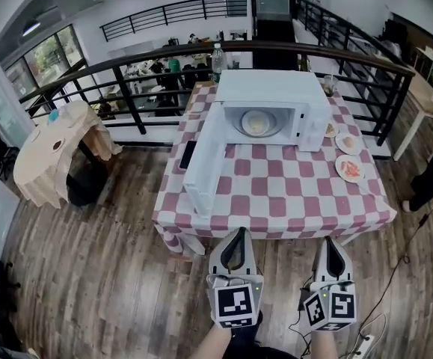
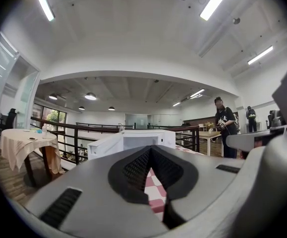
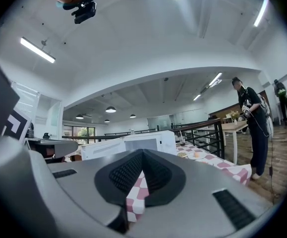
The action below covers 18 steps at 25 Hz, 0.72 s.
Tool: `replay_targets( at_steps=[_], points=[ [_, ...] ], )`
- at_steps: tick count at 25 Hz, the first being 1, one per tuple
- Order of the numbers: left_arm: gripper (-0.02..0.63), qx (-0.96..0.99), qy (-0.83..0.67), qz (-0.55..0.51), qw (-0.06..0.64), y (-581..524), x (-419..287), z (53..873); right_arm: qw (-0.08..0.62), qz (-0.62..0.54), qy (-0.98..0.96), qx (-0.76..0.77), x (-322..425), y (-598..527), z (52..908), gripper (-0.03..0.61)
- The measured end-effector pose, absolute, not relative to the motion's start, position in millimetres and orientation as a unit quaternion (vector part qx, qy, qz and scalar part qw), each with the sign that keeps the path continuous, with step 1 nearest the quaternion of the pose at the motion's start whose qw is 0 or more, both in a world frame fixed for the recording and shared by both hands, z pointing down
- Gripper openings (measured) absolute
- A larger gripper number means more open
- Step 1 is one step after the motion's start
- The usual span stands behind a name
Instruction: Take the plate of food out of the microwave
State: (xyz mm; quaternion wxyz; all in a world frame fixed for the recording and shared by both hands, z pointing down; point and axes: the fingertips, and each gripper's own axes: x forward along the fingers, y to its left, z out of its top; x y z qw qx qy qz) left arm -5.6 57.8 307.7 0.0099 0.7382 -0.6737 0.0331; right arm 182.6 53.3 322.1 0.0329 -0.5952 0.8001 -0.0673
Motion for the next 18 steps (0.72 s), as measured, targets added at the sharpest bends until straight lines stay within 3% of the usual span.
replay_targets(
  at_steps=[18],
  points=[
    [0.029,0.757,-0.652,0.034,0.03,-57.2,-26.7,326.7,0.005,-0.075,0.796,-0.601,141.8,-56.8,336.7,0.0]
  ],
)
